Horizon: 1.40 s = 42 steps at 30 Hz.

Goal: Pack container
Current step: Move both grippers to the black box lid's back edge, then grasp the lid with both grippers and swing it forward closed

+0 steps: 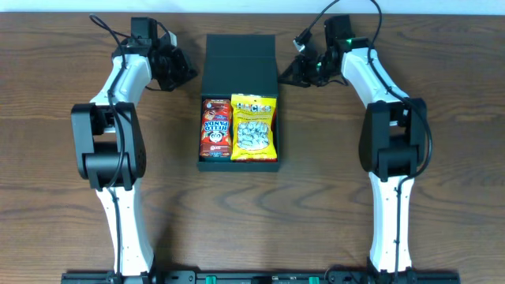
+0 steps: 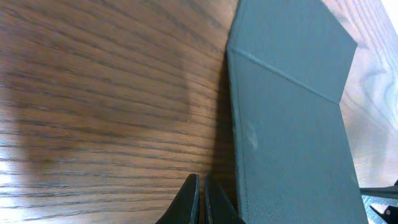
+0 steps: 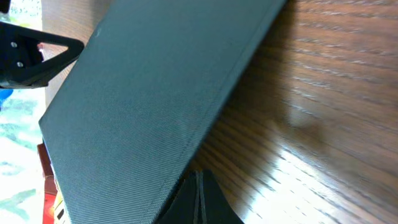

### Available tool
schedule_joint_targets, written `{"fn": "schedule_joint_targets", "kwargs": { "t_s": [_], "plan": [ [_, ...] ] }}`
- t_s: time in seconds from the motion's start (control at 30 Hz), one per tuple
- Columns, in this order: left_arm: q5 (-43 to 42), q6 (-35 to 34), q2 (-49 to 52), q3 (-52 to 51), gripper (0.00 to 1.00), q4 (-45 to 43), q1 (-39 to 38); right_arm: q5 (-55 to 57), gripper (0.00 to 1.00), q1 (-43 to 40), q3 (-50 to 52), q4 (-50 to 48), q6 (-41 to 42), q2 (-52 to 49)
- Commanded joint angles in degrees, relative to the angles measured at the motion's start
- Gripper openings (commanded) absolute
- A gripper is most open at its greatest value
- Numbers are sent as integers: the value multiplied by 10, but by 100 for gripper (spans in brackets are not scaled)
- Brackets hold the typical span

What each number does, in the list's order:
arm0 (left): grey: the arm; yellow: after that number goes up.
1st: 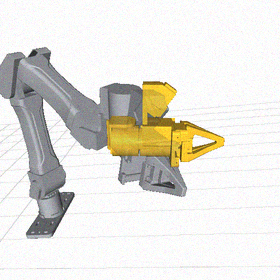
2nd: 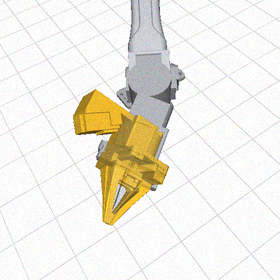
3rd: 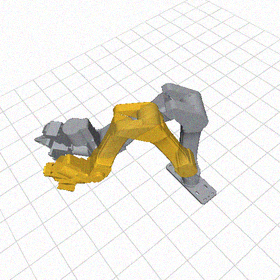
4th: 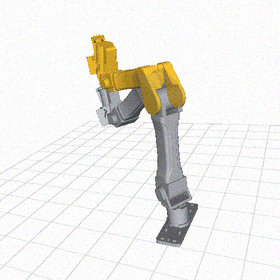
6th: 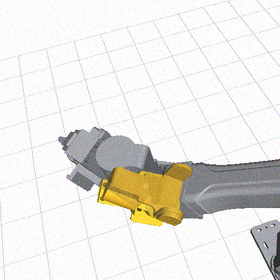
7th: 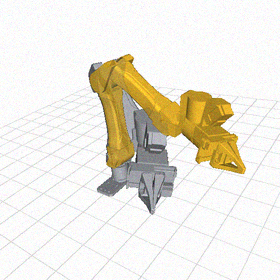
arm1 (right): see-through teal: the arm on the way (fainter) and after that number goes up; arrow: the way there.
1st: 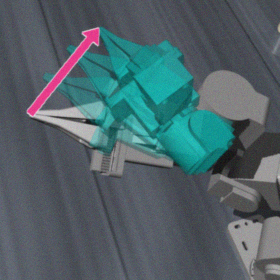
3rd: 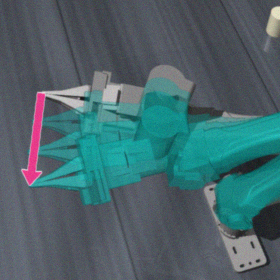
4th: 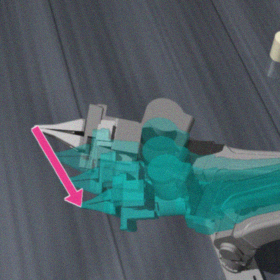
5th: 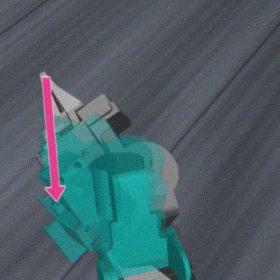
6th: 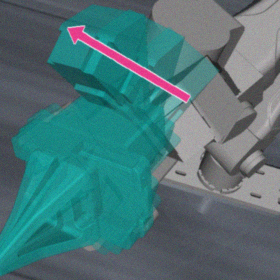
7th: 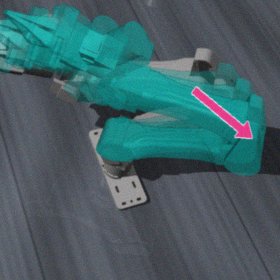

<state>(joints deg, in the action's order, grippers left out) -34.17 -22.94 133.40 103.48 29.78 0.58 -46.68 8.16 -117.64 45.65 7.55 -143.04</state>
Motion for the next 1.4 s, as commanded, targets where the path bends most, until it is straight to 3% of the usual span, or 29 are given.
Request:
{"fn": "schedule_joint_targets", "kwargs": {
  "t_s": [0.0,0.63,1.2,1.37],
  "plan": [
    [-9,-16,3,2,6,4,-3,-11,2,5,4,2,-10,-6],
    [-11,-33,3,2,6,17,-22,-10,2,11,31,-2,-25,-16],
    [-15,-35,3,2,6,9,-19,-198,2,11,31,-113,-25,-23],
    [-50,-34,3,2,6,-16,-10,-248,1,11,31,-140,-25,-23]
  ]
}}
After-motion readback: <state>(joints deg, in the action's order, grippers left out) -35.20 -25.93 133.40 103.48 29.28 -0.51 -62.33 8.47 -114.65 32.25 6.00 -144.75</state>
